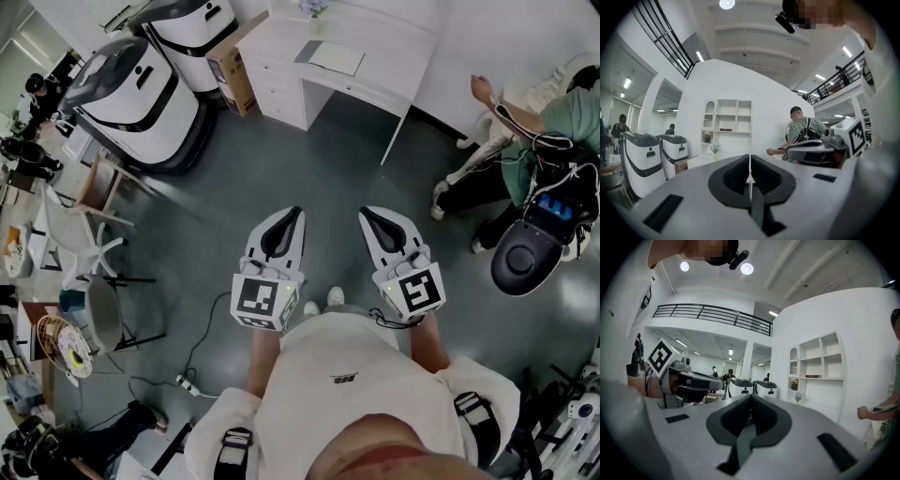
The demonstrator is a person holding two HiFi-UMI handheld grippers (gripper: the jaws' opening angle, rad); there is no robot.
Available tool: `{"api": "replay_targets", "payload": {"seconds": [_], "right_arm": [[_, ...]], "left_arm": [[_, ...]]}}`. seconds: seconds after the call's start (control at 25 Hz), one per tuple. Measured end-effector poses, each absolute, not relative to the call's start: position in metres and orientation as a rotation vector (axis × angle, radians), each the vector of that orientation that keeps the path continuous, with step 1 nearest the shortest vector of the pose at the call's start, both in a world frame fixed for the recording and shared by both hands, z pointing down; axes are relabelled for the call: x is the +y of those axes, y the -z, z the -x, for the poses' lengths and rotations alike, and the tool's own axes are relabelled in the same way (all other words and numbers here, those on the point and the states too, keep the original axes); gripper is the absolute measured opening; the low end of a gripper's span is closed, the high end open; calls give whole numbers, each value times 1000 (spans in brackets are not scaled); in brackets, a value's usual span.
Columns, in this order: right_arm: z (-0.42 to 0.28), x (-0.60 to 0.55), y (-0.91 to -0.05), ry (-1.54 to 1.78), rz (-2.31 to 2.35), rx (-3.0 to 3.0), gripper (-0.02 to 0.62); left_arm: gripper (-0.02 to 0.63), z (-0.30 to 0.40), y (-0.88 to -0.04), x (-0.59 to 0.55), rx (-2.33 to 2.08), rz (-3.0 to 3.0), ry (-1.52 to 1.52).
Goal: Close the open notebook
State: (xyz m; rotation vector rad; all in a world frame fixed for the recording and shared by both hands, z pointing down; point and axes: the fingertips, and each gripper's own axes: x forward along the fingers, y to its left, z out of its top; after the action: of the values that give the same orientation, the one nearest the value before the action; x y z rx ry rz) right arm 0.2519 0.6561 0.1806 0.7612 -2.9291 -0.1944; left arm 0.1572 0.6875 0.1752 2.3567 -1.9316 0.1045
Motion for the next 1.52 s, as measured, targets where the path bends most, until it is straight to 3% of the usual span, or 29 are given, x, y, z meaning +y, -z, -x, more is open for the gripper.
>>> {"api": "replay_targets", "payload": {"seconds": [1.04, 1.52], "right_arm": [[-230, 584, -196, 123, -769, -2912, -3], [-172, 514, -208, 125, -791, -2882, -3]], "left_arm": [[0, -136, -187, 638, -2013, -2262, -88], [0, -78, -194, 561, -1967, -2290, -78]]}}
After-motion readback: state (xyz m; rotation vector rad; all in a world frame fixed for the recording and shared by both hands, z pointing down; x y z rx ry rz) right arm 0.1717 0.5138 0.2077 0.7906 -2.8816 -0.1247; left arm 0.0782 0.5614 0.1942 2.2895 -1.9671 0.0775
